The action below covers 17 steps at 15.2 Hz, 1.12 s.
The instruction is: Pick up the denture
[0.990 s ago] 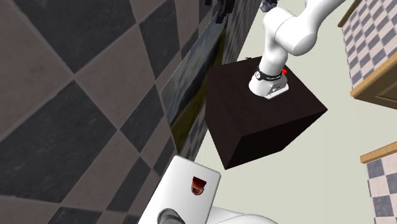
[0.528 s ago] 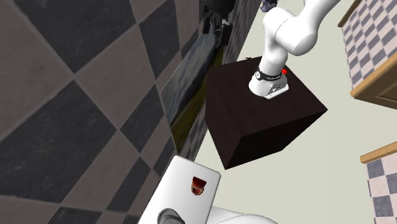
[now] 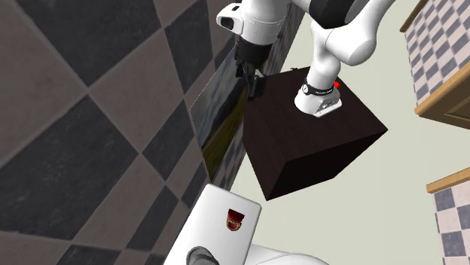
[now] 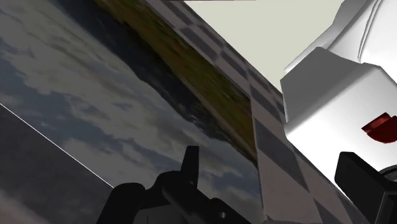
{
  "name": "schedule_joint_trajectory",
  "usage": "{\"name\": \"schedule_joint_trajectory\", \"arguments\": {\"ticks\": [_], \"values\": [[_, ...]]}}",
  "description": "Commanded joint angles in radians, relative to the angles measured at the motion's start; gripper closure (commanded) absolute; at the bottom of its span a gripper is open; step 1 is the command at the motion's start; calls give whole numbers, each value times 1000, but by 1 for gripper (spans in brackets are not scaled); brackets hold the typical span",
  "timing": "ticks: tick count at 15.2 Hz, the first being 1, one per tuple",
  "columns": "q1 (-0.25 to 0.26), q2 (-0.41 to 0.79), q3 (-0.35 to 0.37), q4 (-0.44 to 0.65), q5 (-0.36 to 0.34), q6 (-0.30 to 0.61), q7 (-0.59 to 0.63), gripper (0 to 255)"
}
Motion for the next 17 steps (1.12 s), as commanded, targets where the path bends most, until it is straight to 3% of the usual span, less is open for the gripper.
{"name": "schedule_joint_trajectory", "arguments": {"ticks": [1, 9, 17], "values": [[4, 69, 36, 5, 5, 60, 46, 0], [-2, 352, 150, 72, -46, 250, 225, 0], [27, 681, 201, 225, -226, 374, 459, 0]]}}
